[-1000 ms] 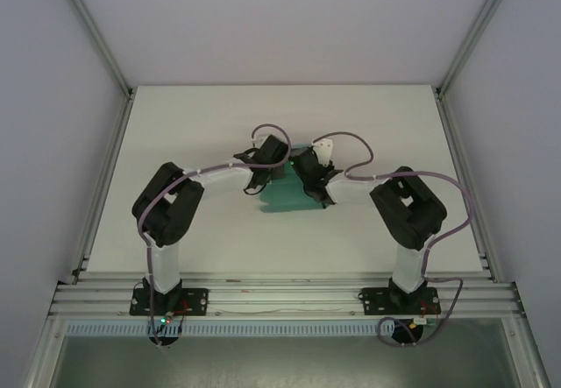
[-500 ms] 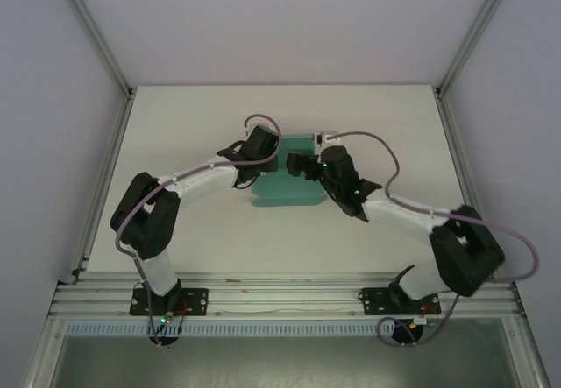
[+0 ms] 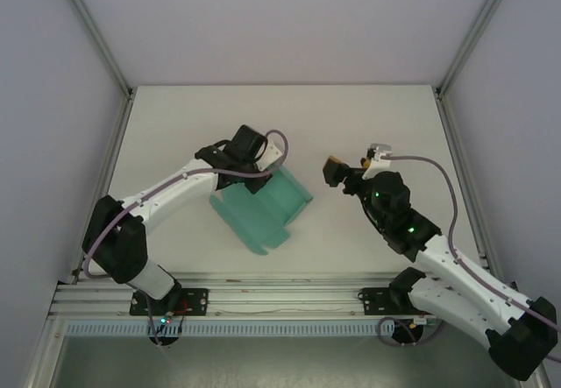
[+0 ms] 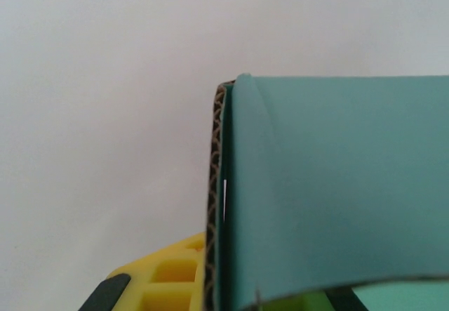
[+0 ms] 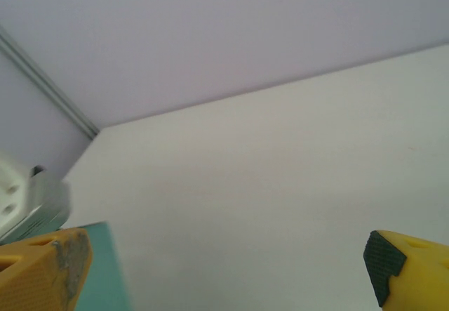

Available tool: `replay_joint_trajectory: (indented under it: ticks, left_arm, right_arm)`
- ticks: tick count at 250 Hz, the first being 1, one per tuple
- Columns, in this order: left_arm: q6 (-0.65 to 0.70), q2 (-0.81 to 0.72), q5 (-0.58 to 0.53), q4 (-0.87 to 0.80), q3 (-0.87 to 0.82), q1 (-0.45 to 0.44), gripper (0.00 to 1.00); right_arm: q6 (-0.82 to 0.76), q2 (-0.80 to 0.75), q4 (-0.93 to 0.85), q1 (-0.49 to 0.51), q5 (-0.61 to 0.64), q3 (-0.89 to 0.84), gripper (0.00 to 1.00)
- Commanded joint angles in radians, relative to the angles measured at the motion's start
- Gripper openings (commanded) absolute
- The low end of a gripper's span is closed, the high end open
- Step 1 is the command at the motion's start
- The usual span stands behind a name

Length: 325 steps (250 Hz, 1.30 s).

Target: Assemble paper box

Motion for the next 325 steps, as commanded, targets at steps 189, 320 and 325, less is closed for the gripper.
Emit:
replay_joint_trajectory:
  ticks: [189,320,325]
  left_arm:
    - [0.314,0.712,-0.442,-0.301,0.534,-0.213,0.10]
    - [0.357,0.533,-0.327,-0.286,0.553,-0.211,0.99]
    - [0.357,0.527,-0.325,-0.282,0.554,-0.212,1.00]
  right_arm:
    - [0.077,-0.110,-0.321,-0.081,0.102,-0.083,1.00]
    - [0.058,-0.131,-0.352,-0.095,0.040,-0.091,1.00]
    - [0.056,-0.132,-0.353,-0.097,0.035,-0.089,1.00]
